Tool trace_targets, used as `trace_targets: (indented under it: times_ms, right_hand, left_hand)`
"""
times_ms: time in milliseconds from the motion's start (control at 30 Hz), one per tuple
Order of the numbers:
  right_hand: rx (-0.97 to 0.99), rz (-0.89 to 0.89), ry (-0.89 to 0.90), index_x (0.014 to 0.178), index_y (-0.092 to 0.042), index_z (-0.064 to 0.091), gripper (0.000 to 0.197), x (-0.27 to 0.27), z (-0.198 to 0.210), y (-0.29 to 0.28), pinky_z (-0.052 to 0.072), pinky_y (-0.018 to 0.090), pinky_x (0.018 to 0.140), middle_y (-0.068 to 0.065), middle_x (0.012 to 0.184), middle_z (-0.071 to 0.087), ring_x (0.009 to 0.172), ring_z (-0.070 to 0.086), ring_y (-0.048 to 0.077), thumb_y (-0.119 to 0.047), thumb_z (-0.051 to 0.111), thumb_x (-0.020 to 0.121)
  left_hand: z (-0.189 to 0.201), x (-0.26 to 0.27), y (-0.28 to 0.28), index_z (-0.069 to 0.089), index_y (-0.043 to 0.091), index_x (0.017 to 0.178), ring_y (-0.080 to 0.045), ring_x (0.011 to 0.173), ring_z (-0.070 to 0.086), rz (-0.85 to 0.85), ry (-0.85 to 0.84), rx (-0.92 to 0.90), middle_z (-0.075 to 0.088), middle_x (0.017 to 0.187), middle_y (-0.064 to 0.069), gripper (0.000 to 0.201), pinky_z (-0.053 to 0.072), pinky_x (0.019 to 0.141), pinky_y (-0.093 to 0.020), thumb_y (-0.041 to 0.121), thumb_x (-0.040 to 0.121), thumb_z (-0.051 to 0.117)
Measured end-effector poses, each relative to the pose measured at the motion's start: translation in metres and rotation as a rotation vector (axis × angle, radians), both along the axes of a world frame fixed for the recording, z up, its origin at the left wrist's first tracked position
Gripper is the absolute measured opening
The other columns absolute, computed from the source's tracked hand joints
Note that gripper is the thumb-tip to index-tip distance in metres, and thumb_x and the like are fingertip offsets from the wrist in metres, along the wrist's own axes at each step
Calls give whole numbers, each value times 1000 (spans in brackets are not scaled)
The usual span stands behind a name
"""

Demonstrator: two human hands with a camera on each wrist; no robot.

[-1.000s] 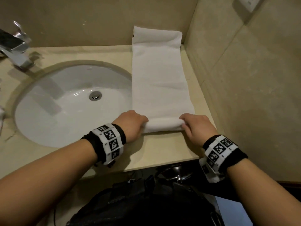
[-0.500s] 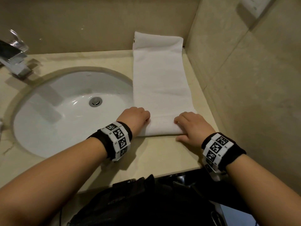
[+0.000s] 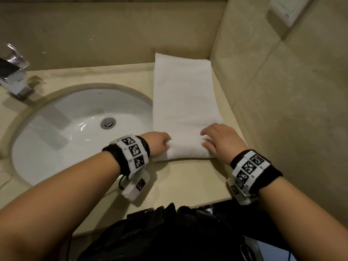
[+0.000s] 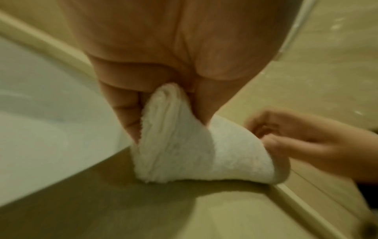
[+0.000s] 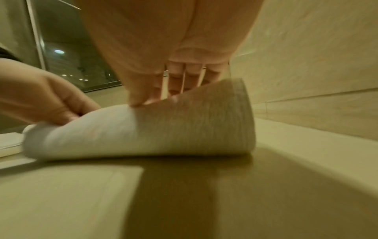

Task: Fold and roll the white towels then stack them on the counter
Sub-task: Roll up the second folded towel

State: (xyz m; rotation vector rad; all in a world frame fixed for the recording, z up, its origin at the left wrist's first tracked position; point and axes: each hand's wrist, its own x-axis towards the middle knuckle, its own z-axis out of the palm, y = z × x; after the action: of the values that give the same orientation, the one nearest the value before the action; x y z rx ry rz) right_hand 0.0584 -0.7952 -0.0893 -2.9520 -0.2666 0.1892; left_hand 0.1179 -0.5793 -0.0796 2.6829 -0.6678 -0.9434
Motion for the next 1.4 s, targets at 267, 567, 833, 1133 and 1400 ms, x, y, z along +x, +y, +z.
trace_targets:
  times_ms: [267,567,833,1133,1400]
  right_hand:
    - [30,-6,162,109,-13,60,25,12,-5,10,34,29,77,11,113,63,103,55,27,-24,49,89]
    - [-27,97,84,120,-20,51,48,4,4,6,35,35,89,6,118,54,108,49,25,-47,57,82]
    - [36,42,188,111,-17,58,26,10,-1,3,36,30,78,6,112,62,102,55,26,-29,45,91]
    - [-54,163,75,118,-21,49,49,-5,-2,6,34,35,85,3,115,54,104,50,24,-52,53,81]
    - [88,7,409,115,-19,51,42,9,-7,8,36,29,74,7,110,63,98,56,26,-50,46,87]
  left_hand:
    - [-8,-5,-2,47,17,124,-29,111,49,-155,-414,1,50,124,-8,43,40,91,-37,39,87,49]
    - [-9,-5,-4,54,14,118,-27,109,52,-199,-294,-33,57,120,-8,33,40,88,-32,29,89,48]
    - [-10,-7,-1,38,17,129,-29,108,52,-297,-381,26,53,122,-9,56,41,88,-36,53,87,45]
    - [-15,0,-12,48,17,115,-26,102,56,-283,-36,14,61,114,-8,52,40,84,-34,60,86,43]
    - [-24,-27,-9,36,16,129,-26,106,48,-439,-481,41,46,122,-5,83,41,89,-38,73,70,49]
